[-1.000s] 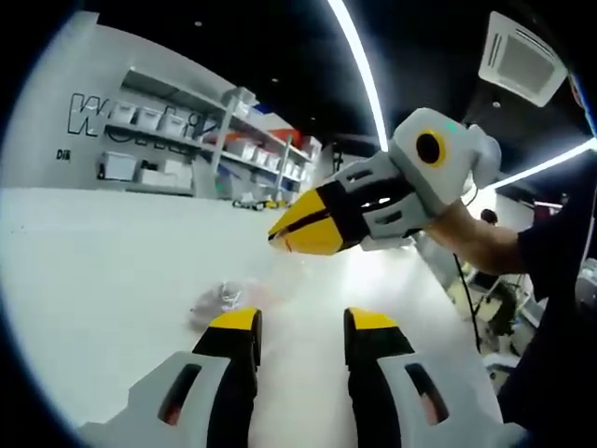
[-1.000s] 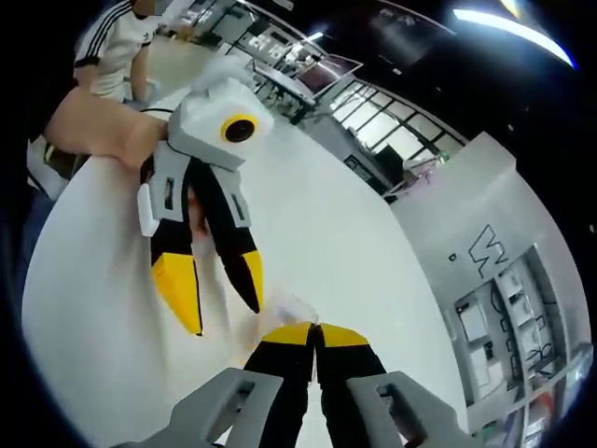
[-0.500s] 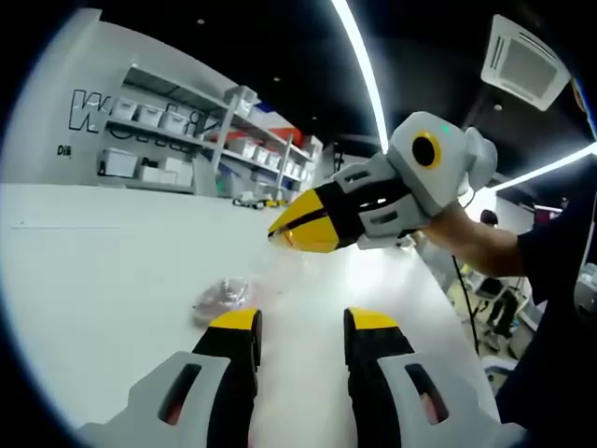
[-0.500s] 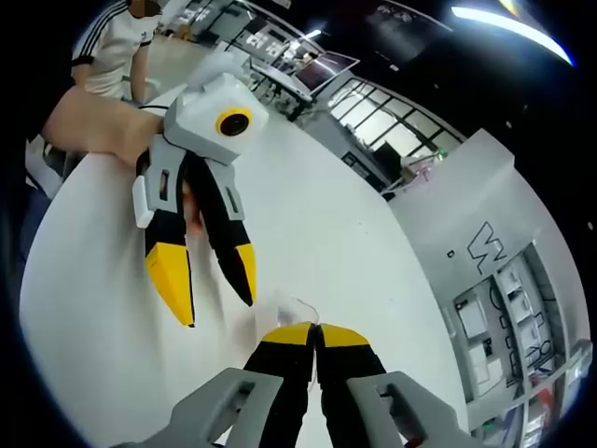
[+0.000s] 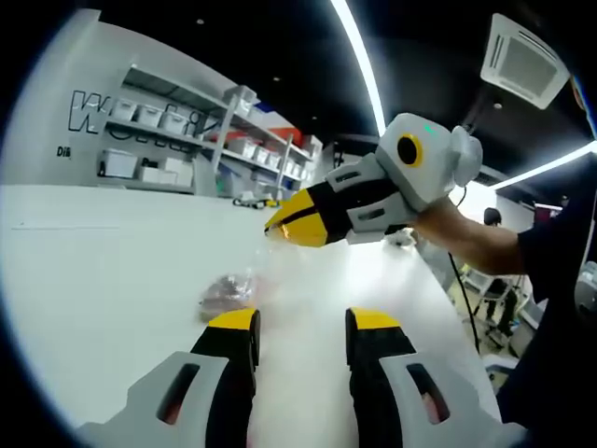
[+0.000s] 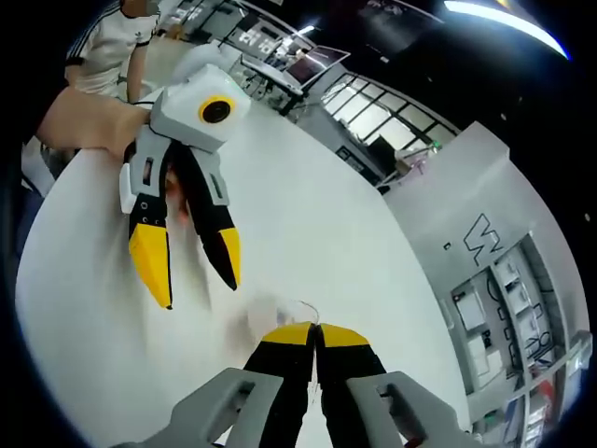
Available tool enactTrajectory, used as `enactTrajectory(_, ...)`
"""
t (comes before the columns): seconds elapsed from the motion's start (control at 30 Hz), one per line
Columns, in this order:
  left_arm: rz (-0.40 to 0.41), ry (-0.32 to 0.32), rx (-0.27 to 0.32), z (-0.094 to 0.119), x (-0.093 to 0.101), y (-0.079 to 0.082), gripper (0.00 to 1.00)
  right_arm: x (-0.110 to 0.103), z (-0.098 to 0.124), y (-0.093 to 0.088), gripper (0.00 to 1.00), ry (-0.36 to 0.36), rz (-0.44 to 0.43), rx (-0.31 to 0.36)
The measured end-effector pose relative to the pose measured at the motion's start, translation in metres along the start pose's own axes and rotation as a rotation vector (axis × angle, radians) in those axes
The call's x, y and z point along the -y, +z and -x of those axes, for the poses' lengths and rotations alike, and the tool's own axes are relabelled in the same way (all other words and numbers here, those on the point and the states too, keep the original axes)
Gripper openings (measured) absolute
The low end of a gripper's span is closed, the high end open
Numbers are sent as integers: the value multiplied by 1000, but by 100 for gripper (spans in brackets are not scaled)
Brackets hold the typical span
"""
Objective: Open the resealable bag by pulling the two sides of the seal apart until the entire bag opening is separated and visibly accessible.
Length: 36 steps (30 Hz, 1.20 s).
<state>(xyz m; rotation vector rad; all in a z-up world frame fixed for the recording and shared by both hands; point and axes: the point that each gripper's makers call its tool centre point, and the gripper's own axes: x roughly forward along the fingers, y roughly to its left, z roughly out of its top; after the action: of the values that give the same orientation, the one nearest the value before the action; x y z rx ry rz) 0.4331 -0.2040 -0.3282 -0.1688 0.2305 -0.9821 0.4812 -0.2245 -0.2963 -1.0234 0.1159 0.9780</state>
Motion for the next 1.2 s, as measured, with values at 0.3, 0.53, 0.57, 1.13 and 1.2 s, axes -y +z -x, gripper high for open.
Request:
enactTrajectory(0.3,1,0,1,0,2,0,37,6,-1,-11,0,-9,-12,-20)
enactTrajectory(0.53,3,1,1,0,-2,1,36,9,-3,-19,0,-13,-22,-33)
enactTrajectory(0.57,2,2,1,0,-2,1,36,9,-3,-19,0,-14,-23,-33)
enactTrajectory(1.13,-14,11,-4,0,-2,0,38,20,-5,-35,0,-28,-45,-63)
enactTrajectory(1.2,-14,11,-4,0,-2,0,38,21,-5,-36,0,-31,-47,-66)
